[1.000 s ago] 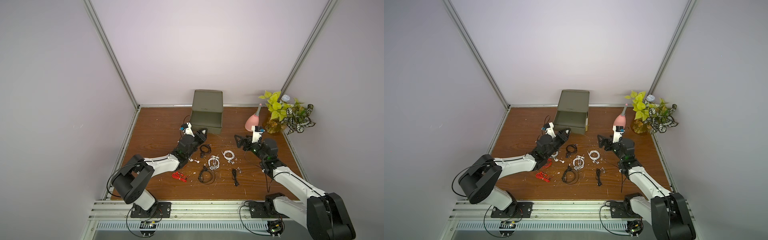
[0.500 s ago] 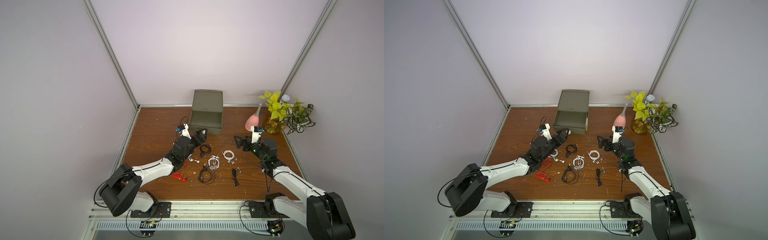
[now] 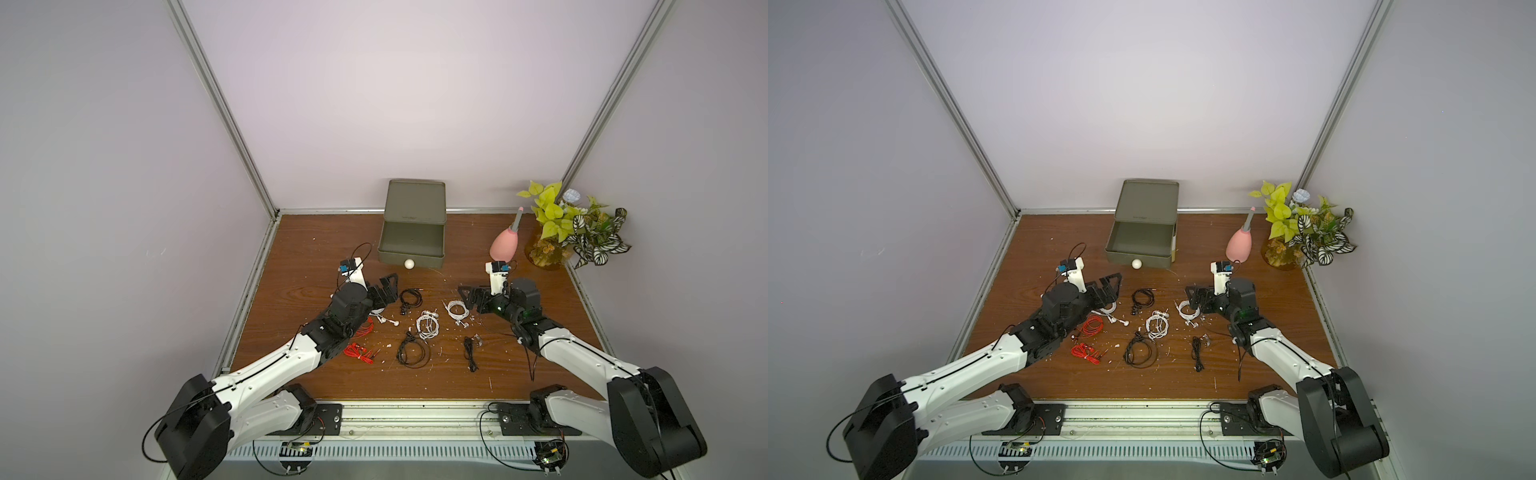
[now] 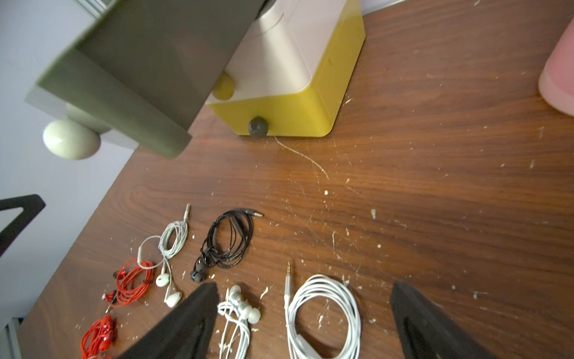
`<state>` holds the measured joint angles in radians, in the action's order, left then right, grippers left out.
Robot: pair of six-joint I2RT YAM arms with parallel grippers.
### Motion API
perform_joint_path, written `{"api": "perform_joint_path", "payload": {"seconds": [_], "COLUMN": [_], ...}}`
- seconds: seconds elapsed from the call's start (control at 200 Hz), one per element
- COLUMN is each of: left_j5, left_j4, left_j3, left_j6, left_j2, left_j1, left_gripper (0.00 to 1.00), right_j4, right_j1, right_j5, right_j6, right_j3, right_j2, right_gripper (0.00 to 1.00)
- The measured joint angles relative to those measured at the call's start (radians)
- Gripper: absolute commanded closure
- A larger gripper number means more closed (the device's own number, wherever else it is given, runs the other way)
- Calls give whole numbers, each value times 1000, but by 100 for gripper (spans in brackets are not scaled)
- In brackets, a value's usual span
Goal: Place the wired earphones into the drawer by color
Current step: Open the drawer in the storage box.
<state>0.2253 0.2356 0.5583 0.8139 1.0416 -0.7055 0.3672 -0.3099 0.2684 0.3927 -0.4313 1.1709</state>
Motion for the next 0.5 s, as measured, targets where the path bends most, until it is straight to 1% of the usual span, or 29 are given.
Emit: {"api": "perform_joint_path", "payload": {"seconds": [0.105,0.205,0.32,0.355,0.4,0.5], "left_j5": [35,64,83,87,93,101], "left_j4": [-105,-175,-230,-241,-249,-261], "left_j3": [-1,-5,-27,-39,-57,-99], "left_j6": [-54,-95,-134,-142,-151,-165], "left_j2": [-58,-106,-145,-157,-172,-209], "left_j1": [0,0,0,0,0,0], "left_gripper": [0,0,0,0,0,0], "right_j4": [-37,-68,-116,-135,-159,-215], "right_j1": [-24,-40,-55,-58,-63,-71], "right_j5": [-7,-30,-61,-71,-84,-112], "right_j6": [-10,-15,-22,-24,-28,-29], "right_j3": [0,0,-3,-9,-19,-50], "right_j2": [0,1,19,34,57,111], "right_gripper": [7,11,21,24,26,35]}}
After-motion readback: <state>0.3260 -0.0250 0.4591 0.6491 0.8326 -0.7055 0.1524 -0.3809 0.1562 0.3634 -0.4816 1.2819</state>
